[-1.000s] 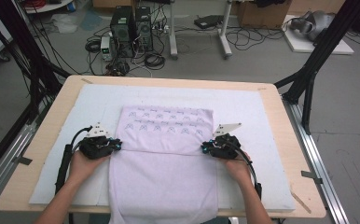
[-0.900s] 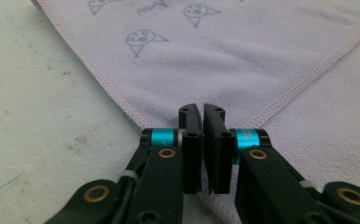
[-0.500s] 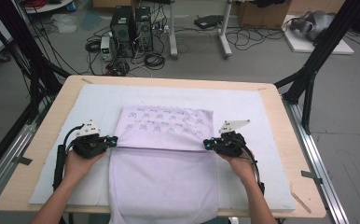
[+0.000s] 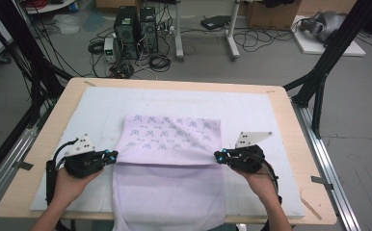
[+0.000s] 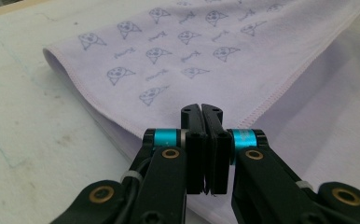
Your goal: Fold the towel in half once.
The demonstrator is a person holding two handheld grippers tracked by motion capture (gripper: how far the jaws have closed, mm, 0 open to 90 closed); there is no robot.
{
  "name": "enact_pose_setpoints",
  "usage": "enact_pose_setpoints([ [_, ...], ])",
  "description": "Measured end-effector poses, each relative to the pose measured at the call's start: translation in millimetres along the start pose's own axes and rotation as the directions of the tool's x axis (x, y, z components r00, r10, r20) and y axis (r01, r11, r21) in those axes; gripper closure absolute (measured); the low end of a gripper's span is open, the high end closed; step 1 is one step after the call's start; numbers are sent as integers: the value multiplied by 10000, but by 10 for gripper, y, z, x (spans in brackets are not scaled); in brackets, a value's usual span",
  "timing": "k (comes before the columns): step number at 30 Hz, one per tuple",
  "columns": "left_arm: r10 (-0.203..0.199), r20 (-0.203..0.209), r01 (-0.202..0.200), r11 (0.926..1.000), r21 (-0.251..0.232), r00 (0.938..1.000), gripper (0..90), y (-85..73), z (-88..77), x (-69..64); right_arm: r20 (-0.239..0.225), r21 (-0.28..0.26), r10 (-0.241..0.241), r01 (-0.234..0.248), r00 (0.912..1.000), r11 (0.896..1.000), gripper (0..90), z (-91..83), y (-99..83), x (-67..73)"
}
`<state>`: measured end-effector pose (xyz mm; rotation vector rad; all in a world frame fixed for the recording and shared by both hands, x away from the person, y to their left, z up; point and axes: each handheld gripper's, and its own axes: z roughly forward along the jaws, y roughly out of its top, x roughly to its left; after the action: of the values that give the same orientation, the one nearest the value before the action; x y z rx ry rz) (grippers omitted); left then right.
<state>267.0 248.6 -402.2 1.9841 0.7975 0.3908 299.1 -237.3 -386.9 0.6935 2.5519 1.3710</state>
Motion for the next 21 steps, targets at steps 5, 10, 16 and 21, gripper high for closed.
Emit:
enact_pose_setpoints([
  [5,97,238,-98,9999,47,9997,876,-144,-145,-208,-166,-24,-51,51,9998,10000,869,-94,-121,210],
  [10,278,485,-287,9994,175,9984,876,-236,-300,-361,-655,222,29,-14,9978,9998,840,-162,-256,423],
  [16,222,506,-228,9997,111,9985,639,-165,-237,-260,-527,292,123,-108,9985,9995,651,-131,-252,326],
  [21,1,-182,-1,10000,20,9998,539,38,50,96,493,367,528,-546,9974,9978,560,17,-107,-140],
])
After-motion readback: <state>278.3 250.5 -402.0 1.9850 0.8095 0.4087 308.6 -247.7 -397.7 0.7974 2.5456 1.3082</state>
